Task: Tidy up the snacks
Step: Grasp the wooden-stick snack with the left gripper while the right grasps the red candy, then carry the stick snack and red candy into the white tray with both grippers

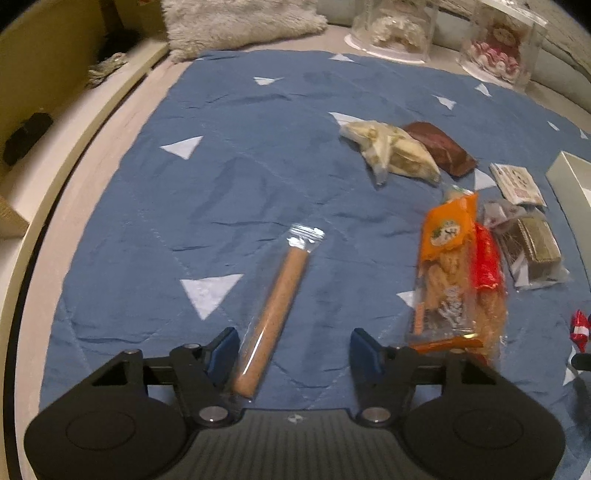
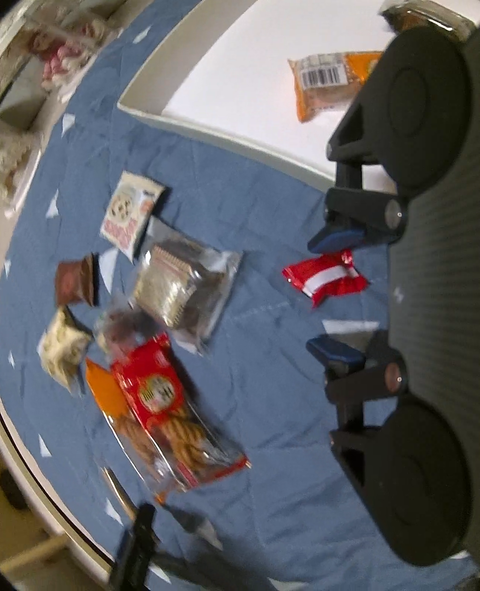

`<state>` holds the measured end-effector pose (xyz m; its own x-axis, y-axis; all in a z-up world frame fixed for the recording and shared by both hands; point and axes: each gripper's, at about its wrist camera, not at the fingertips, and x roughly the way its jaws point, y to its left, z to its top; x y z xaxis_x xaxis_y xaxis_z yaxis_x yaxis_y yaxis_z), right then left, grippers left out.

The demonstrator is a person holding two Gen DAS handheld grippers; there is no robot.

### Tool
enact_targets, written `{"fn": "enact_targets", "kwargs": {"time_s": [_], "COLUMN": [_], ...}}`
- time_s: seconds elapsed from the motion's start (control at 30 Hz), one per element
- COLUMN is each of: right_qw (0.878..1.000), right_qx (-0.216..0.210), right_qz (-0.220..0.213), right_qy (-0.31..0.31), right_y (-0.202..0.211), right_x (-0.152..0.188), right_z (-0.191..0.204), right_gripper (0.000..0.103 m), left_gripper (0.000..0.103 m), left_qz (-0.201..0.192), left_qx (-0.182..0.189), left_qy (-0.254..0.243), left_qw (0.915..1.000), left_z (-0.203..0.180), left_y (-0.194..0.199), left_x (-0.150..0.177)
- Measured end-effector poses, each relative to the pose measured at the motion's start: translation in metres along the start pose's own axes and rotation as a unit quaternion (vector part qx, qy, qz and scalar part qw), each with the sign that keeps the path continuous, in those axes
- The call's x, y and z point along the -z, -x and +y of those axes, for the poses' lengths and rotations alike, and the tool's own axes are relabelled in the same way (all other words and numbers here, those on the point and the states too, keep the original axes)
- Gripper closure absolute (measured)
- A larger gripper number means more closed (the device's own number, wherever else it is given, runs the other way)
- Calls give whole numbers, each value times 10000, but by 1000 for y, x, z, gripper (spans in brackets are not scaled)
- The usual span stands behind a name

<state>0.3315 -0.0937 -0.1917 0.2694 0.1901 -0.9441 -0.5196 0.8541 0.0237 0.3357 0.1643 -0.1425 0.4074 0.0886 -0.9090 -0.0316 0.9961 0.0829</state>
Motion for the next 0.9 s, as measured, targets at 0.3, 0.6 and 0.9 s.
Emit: {"fn": "enact_targets", "kwargs": {"time_s": [0.3, 0.6, 0.9], "right_qw": [9998, 9941, 9966], "right_qx": [111, 736, 611], "right_qz": [-2, -29, -473], "right_qy": [190, 795, 281], "right_y": [3, -4, 18], "right_x": [4, 10, -1], "right_z": [1, 16, 12], "right_gripper": [58, 73, 74], "left_gripper": [61, 79, 84], "left_qz": [94, 62, -255], "left_qx": [-302, -455, -720], "left_qy": [98, -12, 217], "left_qw": [9995, 9989, 9968], "left_z": [-3, -6, -1], "left_y": [-7, -9, 9], "left_x": [-3, -6, -5]}}
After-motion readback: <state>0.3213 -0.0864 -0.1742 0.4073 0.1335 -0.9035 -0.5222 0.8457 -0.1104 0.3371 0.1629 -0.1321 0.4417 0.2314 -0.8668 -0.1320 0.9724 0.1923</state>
